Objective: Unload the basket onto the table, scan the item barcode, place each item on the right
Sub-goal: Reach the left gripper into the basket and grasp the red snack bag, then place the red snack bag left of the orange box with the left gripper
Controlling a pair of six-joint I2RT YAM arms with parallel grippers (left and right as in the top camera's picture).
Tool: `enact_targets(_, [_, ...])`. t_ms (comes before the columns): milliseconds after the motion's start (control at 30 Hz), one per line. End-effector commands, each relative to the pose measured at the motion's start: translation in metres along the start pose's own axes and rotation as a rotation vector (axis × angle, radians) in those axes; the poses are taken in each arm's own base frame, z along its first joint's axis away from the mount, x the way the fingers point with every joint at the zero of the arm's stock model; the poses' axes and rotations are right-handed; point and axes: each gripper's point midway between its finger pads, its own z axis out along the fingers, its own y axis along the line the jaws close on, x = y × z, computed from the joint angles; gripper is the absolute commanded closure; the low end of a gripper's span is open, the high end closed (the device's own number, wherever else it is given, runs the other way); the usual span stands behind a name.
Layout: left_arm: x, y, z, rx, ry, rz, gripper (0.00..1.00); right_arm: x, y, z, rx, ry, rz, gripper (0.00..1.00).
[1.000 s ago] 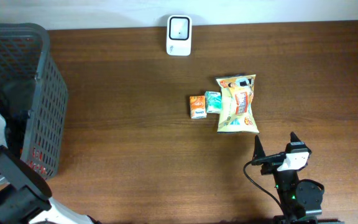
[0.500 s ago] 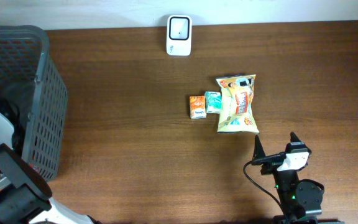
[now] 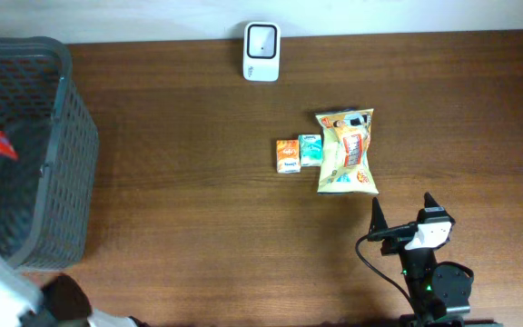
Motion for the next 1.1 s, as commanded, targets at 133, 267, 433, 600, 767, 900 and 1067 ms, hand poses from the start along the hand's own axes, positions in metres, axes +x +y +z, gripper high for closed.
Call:
enact_targets(133, [0.141, -0.161, -0.133, 0.604, -0.014, 0.695, 1.0, 0.003, -0.002, 0.0, 0.01, 0.005, 0.001, 0.02])
enact_targets(267, [0.267, -0.21, -0.113, 0.678, 0.163, 1.048, 1.0, 0.003, -0.002, 0.0, 0.01, 0.006, 0.001, 0.02])
enact_targets(433, [0.359, -0.218, -0.024, 0.424, 0.243, 1.255, 1.0, 0.003, -0.002, 0.0, 0.01, 0.005, 0.001, 0.02])
enact_targets(600, [0.424, -0.189, 0.074, 0.164, 0.369, 1.397, 1.0, 0.003, -0.002, 0.0, 0.01, 0.006, 0.001, 0.02])
enact_targets(767, [0.485, -0.162, 0.125, 0.094, 0.519, 1.505, 1.0, 0.003, -0.002, 0.0, 0.01, 0.005, 0.001, 0.02])
enact_targets(900, [0.509, -0.15, 0.133, 0.09, 0.594, 1.522, 0.92, 0.003, -0.002, 0.0, 0.01, 0.006, 0.001, 0.02])
enact_targets(1067, [0.51, -0.136, 0.127, 0.057, 0.66, 1.531, 0.16, 0.003, -0.002, 0.0, 0.01, 0.005, 0.001, 0.02])
